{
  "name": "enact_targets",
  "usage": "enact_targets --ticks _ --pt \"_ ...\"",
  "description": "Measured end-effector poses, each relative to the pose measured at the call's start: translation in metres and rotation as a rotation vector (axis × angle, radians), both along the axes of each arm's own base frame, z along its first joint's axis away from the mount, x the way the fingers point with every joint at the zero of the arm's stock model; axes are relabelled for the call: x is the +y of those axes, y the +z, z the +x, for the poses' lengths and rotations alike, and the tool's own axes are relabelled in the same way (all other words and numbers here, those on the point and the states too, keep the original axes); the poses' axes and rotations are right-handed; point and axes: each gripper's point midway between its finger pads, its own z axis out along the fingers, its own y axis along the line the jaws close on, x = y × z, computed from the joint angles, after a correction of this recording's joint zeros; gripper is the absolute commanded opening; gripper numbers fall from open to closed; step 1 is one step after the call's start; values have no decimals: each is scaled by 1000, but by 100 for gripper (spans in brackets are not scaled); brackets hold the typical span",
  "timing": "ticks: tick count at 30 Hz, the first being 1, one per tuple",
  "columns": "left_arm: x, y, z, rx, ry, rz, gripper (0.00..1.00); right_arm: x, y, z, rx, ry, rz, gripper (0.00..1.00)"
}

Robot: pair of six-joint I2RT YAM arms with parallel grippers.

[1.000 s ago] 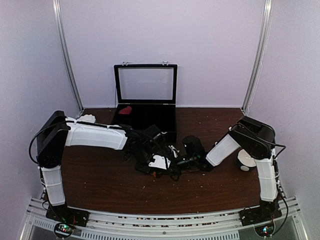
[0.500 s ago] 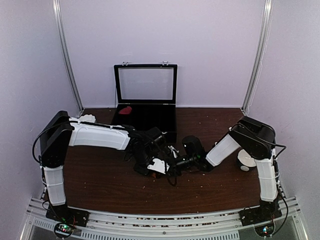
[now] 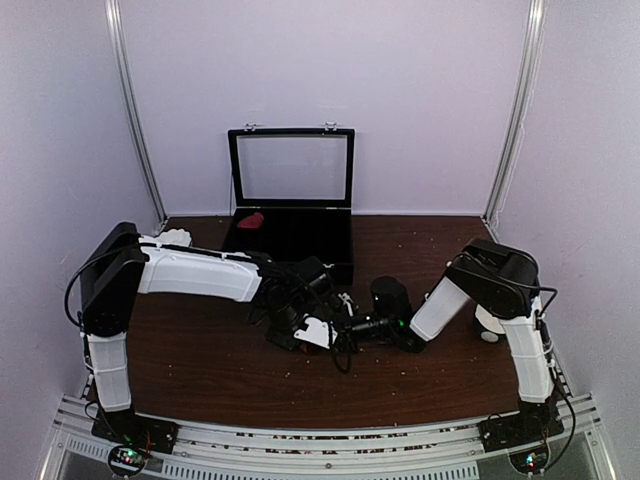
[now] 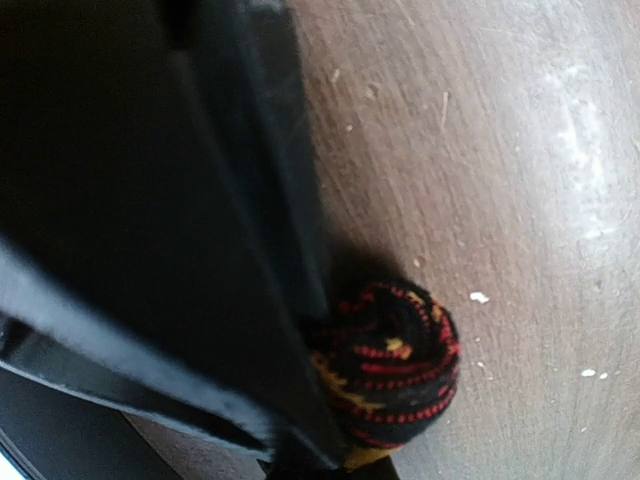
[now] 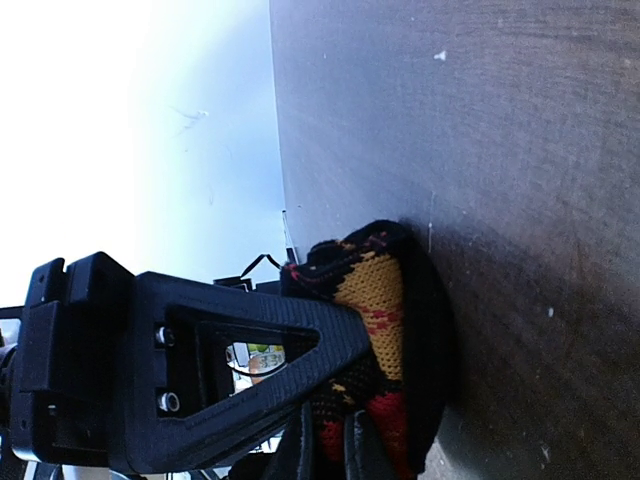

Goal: Roll the socks
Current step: Pick up the sock from the center of the board, then adjust the sock.

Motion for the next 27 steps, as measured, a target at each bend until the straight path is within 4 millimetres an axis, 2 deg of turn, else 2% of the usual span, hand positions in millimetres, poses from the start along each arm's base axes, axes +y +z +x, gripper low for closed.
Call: enact_targets --ticks 1,2,3,4,9,14,15,18,22,25,27 --pt "0 0 0 -2 5 0 0 0 0 0 11 -3 1 0" --pt "0 1 0 -3 9 -1 0 0 0 0 9 -3 -1 7" --pt "0 1 0 -2 15 -3 0 -1 -1 0 3 -2 -5 80" --pt "0 1 0 0 21 -6 0 -1 -1 0 -7 -1 -13 98" --pt "11 12 -9 103 64 -17 0 -12 4 2 -112 -3 -103 100" --pt "29 38 -16 326 184 -73 0 -34 35 22 -353 -53 -223 100" --pt "31 46 -13 367 228 -104 0 -40 42 23 -408 -57 -248 100" --pt "29 81 18 430 360 -258 0 -54 64 14 -569 -47 -308 100" --pt "31 135 52 517 485 -460 0 -83 77 9 -740 -100 -422 100" --pt "28 171 58 588 506 -571 0 -123 86 11 -836 -231 -513 100" --pt "24 191 54 638 491 -623 0 -149 97 15 -847 -343 -540 100"
